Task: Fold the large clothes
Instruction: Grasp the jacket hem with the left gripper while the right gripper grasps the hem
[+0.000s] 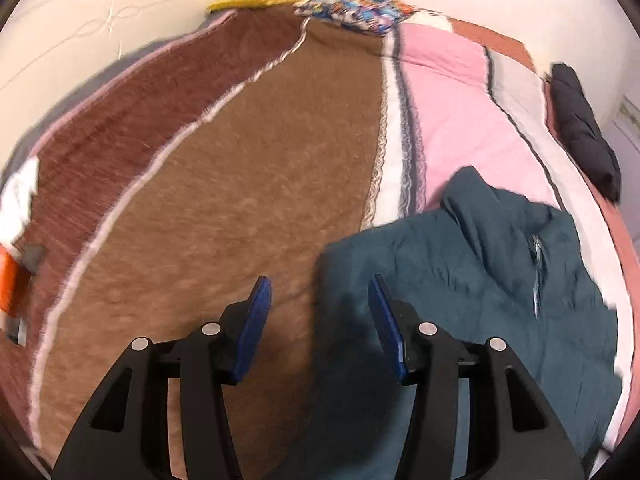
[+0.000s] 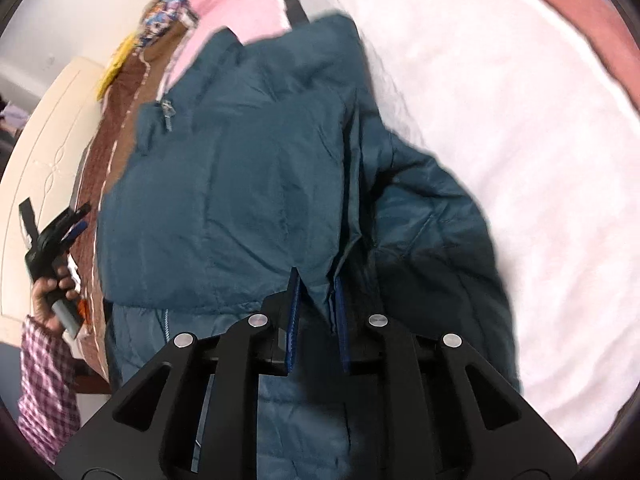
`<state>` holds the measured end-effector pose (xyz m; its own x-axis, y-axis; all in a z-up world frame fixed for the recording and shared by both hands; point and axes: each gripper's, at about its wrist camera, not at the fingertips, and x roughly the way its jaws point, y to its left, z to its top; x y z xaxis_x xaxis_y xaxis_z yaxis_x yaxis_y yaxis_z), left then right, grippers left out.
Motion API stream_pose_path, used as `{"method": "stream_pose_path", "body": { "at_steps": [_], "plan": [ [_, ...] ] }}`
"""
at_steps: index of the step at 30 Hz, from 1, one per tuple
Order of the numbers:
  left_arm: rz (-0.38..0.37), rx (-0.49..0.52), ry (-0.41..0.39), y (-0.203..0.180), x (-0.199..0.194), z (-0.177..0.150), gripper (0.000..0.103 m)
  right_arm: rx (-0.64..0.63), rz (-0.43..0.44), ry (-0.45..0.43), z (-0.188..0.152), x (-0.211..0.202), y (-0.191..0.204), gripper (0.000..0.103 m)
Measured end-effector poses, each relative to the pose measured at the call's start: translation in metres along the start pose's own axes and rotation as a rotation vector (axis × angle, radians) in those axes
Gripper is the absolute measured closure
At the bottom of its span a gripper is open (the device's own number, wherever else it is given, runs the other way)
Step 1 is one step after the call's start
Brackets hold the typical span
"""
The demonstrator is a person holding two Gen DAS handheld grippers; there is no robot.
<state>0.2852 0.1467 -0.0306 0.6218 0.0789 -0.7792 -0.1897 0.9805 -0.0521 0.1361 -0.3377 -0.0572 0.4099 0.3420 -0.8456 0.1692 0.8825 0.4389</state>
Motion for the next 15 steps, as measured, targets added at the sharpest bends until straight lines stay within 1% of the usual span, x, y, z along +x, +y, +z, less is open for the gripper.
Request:
{"method": "stream_pose_path", "body": {
  "at_steps": [1, 3, 4, 6, 8, 10, 12, 14, 15],
  "plan": [
    [0.002, 0.032, -0.013, 0.003, -0.013, -0.007, 0.052, -0.023, -0.008, -0.029, -0.003, -0.008, 0.004, 0.086],
    [-0.012, 0.062, -0.017, 0.006, -0.031, -0.02, 0.052, -0.047, -0.009, -0.052, -0.008, -0.012, 0.01, 0.086],
    [-0.02, 0.069, -0.01, 0.008, -0.037, -0.027, 0.052, -0.057, -0.006, -0.05, -0.009, -0.011, 0.012, 0.086],
    [-0.047, 0.071, 0.016, 0.009, -0.044, -0.045, 0.052, -0.074, -0.028, -0.042, -0.01, -0.002, 0.017, 0.086],
    [-0.069, 0.082, 0.047, 0.005, -0.04, -0.059, 0.052, -0.086, -0.066, -0.023, -0.007, 0.012, 0.017, 0.086],
    [-0.072, 0.092, 0.083, -0.002, -0.028, -0.072, 0.052, -0.066, -0.072, 0.019, 0.0, 0.028, 0.011, 0.085],
    [-0.054, 0.089, 0.154, -0.008, -0.005, -0.085, 0.052, -0.067, -0.084, 0.034, 0.007, 0.037, 0.008, 0.083],
    [-0.045, 0.056, 0.165, -0.006, 0.0, -0.089, 0.051, -0.055, -0.075, 0.052, 0.01, 0.034, 0.007, 0.083],
    [-0.05, 0.036, 0.162, -0.003, -0.005, -0.088, 0.052, -0.055, -0.071, 0.047, 0.01, 0.028, 0.006, 0.08]
  ]
}}
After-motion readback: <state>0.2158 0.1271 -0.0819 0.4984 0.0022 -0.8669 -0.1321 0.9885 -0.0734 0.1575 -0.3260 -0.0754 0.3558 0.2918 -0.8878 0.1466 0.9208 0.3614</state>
